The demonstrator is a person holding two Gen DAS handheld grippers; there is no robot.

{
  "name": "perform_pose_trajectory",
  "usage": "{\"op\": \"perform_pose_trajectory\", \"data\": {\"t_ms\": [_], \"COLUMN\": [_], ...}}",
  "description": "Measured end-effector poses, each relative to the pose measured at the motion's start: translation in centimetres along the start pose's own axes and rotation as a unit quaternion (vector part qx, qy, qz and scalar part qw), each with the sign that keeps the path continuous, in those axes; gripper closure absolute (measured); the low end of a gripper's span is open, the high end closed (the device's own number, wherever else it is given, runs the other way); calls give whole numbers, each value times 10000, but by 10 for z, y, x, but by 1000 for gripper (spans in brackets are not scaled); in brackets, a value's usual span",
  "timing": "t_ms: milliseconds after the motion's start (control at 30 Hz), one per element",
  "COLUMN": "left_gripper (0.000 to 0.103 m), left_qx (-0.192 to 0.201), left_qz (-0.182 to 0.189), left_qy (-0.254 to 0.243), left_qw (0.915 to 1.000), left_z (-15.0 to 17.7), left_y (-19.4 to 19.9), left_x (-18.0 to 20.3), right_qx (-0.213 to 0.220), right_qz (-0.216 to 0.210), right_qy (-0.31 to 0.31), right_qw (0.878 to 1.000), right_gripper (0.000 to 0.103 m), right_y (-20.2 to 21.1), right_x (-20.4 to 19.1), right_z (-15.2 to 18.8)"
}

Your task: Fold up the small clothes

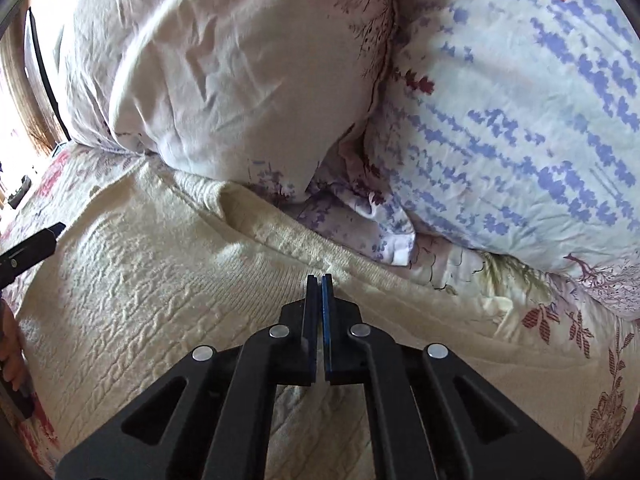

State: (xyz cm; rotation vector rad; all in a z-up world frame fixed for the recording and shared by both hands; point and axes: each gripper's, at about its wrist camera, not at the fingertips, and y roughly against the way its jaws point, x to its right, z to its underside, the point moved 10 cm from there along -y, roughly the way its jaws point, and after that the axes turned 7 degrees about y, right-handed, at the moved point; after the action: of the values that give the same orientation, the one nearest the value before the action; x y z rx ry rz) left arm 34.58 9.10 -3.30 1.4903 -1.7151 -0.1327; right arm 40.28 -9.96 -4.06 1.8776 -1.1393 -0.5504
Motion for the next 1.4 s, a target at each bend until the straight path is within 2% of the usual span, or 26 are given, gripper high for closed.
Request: {"op": "perform_pose_trajectory", "data": {"t_ms": [200,233,267,333,400,500,600,700,800,900,967,1067,1133,1200,1267,1333,1400], "left_gripper": [24,22,22,21,20,20,20,20,20,20,20,20,20,20,20,20,20], "left_qx": [-132,-129,-123,-112,-111,-104,-55,-100,-135,-182,-208,-206,-226,-240,-239,-197,-111], "left_qz": [-41,-34,-23,-17,-30,1,-47,-57,-79,-83,-98,-113,-120,-128,-112,-90,-91], "left_qy": [75,78,66,6,-64,-153,-248,-256,-199,-105,-69,-86,-117,-156,-237,-418,-736], "left_qw": [9999,9999,9999,9999,9999,9998,9997,9996,9997,9997,9997,9997,9996,9995,9994,9989,9972], "left_z": [1,2,2,2,3,4,4,6,7,7,8,8,9,10,10,10,12], "left_y": [-5,-5,-4,-3,-2,0,1,-1,-3,-5,-6,-5,-6,-7,-7,-4,0], "left_x": [-4,-4,-4,-3,-2,2,5,4,0,-4,-6,-6,-5,-4,-2,4,15], "right_qx": [-109,-85,-31,205,532,821,752,526,392,467,419,451,430,422,438,592,882], "right_qz": [26,-53,-158,-291,-314,-5,525,393,291,373,652,851,860,798,737,763,635], "right_qy": [-44,-165,-356,-852,-1381,-2122,-2793,-3385,-3398,-3097,-3010,-3206,-3390,-3409,-3430,-3347,-3111], "right_qw": [9999,9998,9992,9957,9885,9738,9558,9387,9392,9490,9505,9423,9358,9358,9354,9374,9441], "right_gripper": [101,97,93,65,56,56,56,56,59,99,99,99,99,98,88,54,51], "right_y": [-6,-1,6,28,55,94,115,108,101,96,97,104,105,104,111,125,141], "right_x": [-4,-3,0,17,43,95,153,176,175,164,165,169,175,175,172,162,146], "right_z": [-4,-1,1,8,19,49,89,124,136,132,140,152,163,165,164,158,152]}}
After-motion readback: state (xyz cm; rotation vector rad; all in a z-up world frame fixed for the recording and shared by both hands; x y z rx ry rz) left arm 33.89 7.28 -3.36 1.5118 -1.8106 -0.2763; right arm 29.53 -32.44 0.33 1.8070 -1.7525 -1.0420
